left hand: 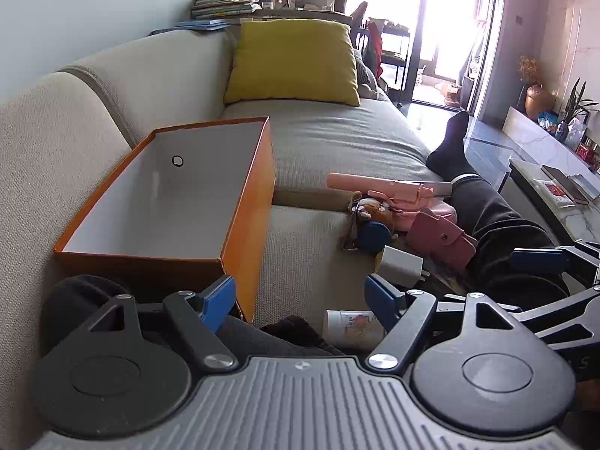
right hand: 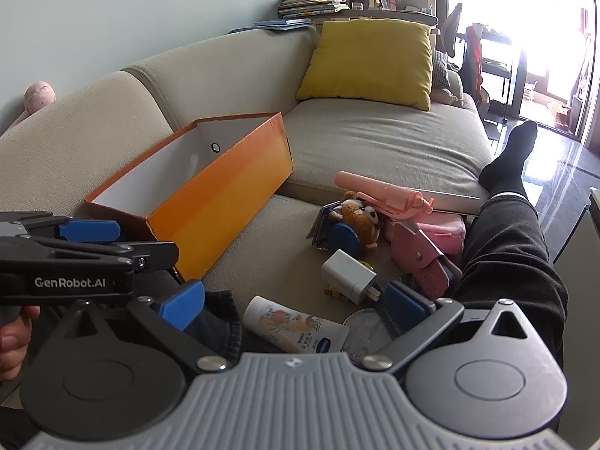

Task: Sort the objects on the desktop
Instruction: 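Move the left tool toward the pink pouches beside the plush toy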

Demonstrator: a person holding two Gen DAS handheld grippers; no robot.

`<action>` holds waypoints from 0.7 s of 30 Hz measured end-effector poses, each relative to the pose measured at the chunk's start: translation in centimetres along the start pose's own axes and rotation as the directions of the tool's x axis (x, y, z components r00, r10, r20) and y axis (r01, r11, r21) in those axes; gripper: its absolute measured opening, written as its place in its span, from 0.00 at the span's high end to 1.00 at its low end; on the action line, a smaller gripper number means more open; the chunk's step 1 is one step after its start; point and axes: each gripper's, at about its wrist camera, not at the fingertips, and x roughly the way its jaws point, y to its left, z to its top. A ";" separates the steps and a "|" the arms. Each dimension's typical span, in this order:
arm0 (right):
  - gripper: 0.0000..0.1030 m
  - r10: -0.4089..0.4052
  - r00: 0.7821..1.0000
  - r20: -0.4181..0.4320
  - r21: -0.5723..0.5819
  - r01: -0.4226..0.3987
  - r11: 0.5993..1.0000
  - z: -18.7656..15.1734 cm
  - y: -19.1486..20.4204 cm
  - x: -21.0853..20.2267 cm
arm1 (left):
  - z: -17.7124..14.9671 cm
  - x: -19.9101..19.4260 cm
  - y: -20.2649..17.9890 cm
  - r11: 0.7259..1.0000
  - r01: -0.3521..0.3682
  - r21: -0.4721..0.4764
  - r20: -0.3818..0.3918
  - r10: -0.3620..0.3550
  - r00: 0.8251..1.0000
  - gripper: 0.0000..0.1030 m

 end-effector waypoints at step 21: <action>0.01 -0.022 0.998 -0.057 0.042 0.024 0.999 -0.4 -1.7 2.4 | 0.0 2.6 -0.2 1.000 0.026 0.013 -0.068 -0.025 0.997 0.13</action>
